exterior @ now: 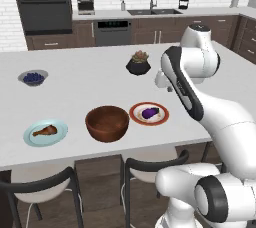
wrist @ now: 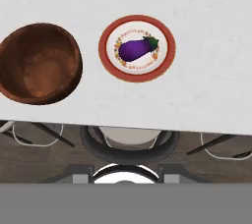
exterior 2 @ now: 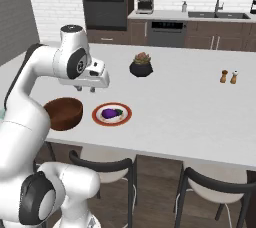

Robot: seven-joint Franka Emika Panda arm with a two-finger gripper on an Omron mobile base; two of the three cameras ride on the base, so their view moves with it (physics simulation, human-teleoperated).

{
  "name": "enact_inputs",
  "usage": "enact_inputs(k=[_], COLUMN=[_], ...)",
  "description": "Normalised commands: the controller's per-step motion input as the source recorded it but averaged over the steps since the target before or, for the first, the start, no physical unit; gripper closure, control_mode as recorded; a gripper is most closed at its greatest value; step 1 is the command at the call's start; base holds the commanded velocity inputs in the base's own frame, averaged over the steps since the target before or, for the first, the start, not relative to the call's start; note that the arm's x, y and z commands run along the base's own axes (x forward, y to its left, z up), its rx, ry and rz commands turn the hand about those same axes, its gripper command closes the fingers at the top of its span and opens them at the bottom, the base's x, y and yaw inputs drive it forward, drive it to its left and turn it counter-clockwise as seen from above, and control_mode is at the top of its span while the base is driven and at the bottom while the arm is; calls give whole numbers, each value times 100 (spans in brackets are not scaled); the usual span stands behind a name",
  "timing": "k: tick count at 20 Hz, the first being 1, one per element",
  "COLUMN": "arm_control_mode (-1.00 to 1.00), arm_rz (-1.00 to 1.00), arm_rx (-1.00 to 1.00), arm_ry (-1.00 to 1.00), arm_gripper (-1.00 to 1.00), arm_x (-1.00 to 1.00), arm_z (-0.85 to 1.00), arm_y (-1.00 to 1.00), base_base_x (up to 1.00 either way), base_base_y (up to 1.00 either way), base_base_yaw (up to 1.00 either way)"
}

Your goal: Pick the chicken drumstick and eggplant from their plates and place them in the bowl. Then put the bowl in the fridge.

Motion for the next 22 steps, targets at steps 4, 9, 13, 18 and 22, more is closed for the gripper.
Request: enact_inputs(k=[4, 9, 13, 18, 22], arm_control_mode=[-100, -100, -100, -100, -100], arm_rz=[-11, -35, -37, -33, -18], arm_rx=[-3, 3, 23, 27, 5], arm_ry=[3, 12, 13, 8, 2], arm_gripper=[-100, -100, -100, -100, -100], arm_x=[28, 64, 83, 38, 41], arm_z=[0, -35, -73, -86, -56], arm_y=[0, -8, -3, 0, -24], base_base_x=[0, 0, 0, 0, 0], base_base_y=[0, 0, 0, 0, 0], base_base_yaw=[0, 0, 0, 0, 0])
